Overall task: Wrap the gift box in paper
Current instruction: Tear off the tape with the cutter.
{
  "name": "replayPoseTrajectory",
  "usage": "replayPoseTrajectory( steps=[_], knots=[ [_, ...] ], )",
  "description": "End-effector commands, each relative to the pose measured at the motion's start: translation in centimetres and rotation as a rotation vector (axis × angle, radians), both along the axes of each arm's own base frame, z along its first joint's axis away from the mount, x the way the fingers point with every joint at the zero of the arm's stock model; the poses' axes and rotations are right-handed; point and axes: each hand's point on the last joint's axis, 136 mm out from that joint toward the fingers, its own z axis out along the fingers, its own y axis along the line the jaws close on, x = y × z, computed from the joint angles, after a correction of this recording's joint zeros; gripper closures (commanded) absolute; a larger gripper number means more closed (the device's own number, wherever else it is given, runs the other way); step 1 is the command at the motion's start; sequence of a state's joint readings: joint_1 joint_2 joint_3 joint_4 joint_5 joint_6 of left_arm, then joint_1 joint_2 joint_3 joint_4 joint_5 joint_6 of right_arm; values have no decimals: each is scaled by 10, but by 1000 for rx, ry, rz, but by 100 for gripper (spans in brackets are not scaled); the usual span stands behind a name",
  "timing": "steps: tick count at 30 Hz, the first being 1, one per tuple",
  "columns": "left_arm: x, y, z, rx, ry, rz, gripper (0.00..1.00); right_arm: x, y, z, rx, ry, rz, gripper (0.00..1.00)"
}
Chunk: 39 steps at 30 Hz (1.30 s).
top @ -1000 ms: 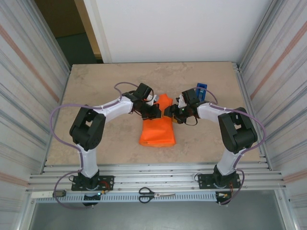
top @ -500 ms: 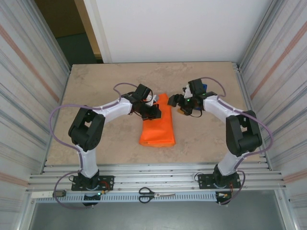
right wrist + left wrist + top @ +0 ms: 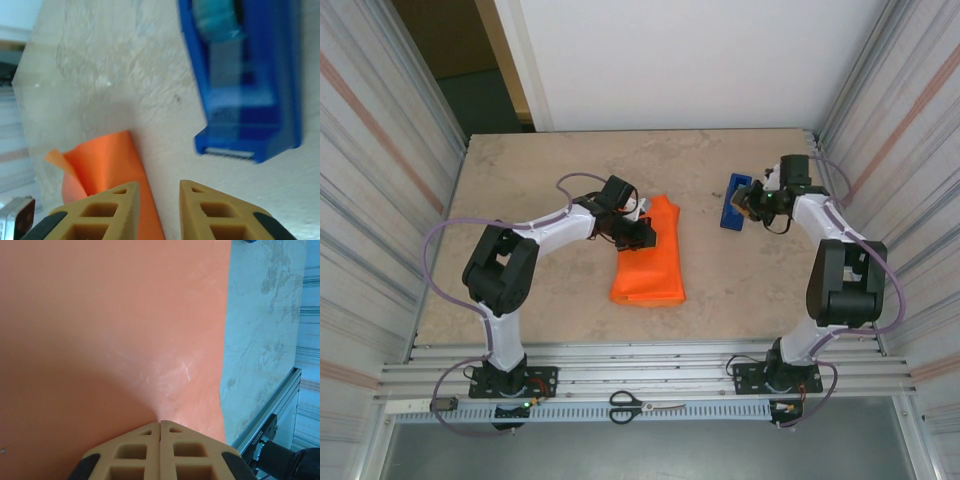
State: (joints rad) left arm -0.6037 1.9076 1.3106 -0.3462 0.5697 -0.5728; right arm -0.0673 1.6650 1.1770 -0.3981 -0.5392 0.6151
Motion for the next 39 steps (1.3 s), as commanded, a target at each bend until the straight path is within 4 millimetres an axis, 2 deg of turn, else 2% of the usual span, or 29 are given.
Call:
replayPoseTrajectory(
  steps=[1,6,9,15,25,39],
  knots=[
    [-23,23,-57,160,98,-1,100,9,-13,1,-7,1,-15,77],
    [-23,24,-59,163,99,-2,100,20,-25,-14,16,36,-43,81],
    [-23,24,-60,162,100,-2,100,25,-28,-24,27,55,-53,77],
    [-24,24,-61,162,103,-4,100,37,-24,-32,64,52,-25,75],
    [-24,24,-61,160,107,-5,100,44,-29,-49,83,86,-39,73],
    [-25,24,-61,160,107,-5,100,44,-21,-52,144,92,-21,76]
  ],
)
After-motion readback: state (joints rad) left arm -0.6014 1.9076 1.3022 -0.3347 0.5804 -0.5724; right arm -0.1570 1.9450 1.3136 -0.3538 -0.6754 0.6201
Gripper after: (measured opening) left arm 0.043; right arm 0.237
